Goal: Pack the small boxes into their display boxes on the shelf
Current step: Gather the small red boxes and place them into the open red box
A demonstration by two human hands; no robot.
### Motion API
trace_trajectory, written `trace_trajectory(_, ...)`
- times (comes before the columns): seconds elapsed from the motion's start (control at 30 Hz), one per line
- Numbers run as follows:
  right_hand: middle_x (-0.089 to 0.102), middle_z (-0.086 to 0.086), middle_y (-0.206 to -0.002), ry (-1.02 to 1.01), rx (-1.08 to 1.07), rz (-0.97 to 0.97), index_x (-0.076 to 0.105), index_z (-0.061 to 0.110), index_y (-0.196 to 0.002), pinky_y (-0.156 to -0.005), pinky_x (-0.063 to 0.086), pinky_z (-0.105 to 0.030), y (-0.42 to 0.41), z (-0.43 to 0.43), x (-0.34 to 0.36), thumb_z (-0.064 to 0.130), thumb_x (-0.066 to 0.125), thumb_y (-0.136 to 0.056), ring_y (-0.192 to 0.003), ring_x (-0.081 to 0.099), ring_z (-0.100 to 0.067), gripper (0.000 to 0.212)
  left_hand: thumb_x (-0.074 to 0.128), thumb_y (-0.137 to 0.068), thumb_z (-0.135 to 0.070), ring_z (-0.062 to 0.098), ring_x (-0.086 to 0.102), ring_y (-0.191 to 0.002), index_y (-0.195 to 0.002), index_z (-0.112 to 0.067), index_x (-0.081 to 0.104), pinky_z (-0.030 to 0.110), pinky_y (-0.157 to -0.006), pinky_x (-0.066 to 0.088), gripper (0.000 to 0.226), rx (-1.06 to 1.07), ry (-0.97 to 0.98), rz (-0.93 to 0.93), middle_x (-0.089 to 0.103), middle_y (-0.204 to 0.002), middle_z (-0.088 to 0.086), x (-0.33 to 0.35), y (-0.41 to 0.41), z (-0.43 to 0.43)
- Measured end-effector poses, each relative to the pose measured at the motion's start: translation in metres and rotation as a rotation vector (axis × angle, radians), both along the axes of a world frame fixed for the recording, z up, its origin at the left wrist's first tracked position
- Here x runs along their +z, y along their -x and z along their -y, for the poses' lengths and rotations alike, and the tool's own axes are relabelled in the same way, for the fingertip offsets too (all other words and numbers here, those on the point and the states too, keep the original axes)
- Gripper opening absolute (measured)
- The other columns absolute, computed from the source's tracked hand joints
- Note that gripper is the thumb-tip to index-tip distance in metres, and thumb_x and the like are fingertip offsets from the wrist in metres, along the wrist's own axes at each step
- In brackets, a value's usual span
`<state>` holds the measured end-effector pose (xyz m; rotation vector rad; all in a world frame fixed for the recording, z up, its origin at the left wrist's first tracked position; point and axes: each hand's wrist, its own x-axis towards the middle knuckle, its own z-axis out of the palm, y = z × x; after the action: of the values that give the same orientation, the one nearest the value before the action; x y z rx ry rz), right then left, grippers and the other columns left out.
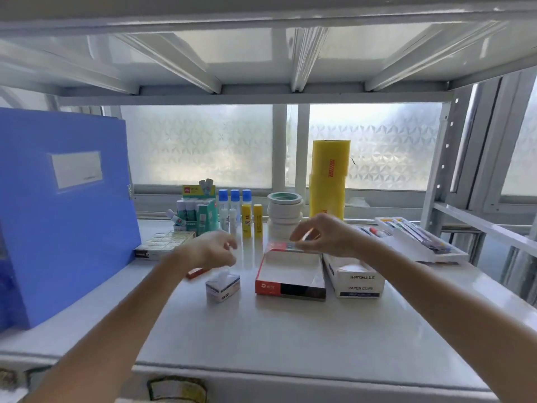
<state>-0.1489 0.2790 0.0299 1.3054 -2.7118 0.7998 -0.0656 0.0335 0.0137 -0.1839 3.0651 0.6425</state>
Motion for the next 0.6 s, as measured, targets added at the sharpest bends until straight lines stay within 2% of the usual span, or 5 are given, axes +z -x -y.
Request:
trace_trajectory(0.2, 0.059, -0.012, -0.127, -0.219, 0.020, -0.029, 0.051, 0.007, -0.129, -0.090, 0.045, -0.036, -0.077, 0.116, -0.042, 0.058, 0.063, -0.080, -0.115, 0.055, -0.029, 0.072, 0.049, -0.095, -0.032, 0.030, 0.048, -0.128, -0.137, -0.011, 0.049, 0.043, -0.106, 0.041, 0.047, 0.160, 0.226, -0.164, 0.050, -0.139, 0.013, -0.022, 0.026, 0.037)
trace_trajectory(0.3, 0.060, -0.018, -0.106, -0.252, -0.006, -0.143, 0.058, 0.002, -0.113, -0.076, 0.043, -0.035, -0.085, 0.137, -0.050, 0.043, 0.065, -0.082, -0.100, 0.057, -0.033, 0.051, 0.049, -0.092, -0.044, 0.028, 0.057, -0.117, -0.125, -0.013, 0.057, 0.041, -0.096, 0.046, 0.046, 0.174, 0.300, -0.081, 0.061, -0.128, 0.012, -0.030, 0.052, 0.037)
trace_trajectory(0.37, 0.060, -0.017, -0.095, -0.210, 0.036, -0.098, 0.063, 0.003, -0.099, -0.069, 0.039, -0.030, -0.083, 0.132, -0.046, 0.030, 0.067, -0.084, -0.088, 0.055, -0.030, 0.031, 0.052, -0.093, -0.030, 0.030, 0.056, -0.115, -0.114, -0.013, 0.061, 0.041, -0.094, 0.040, 0.029, 0.184, 0.342, -0.063, 0.064, -0.118, 0.011, -0.037, 0.061, 0.033)
trace_trajectory(0.43, 0.063, -0.014, -0.105, -0.082, 0.100, 0.026, 0.062, 0.004, -0.111, -0.067, 0.040, -0.027, -0.072, 0.110, -0.032, 0.026, 0.071, -0.083, -0.088, 0.053, -0.022, 0.036, 0.050, -0.092, -0.015, 0.032, 0.050, -0.117, -0.107, -0.015, 0.061, 0.045, -0.098, 0.036, 0.019, 0.210, 0.330, -0.105, 0.062, -0.106, 0.009, -0.039, 0.065, 0.029)
trace_trajectory(0.6, 0.057, -0.005, -0.107, 0.135, -0.148, 0.047, 0.051, 0.008, -0.122, -0.083, 0.049, -0.025, 0.001, -0.003, 0.018, 0.021, 0.084, -0.069, -0.101, 0.057, -0.022, 0.064, 0.063, -0.090, -0.026, 0.025, 0.064, -0.099, -0.111, -0.008, 0.068, 0.039, -0.091, 0.051, 0.028, -0.071, 0.123, -0.474, 0.069, -0.110, 0.012, -0.008, 0.072, -0.028)
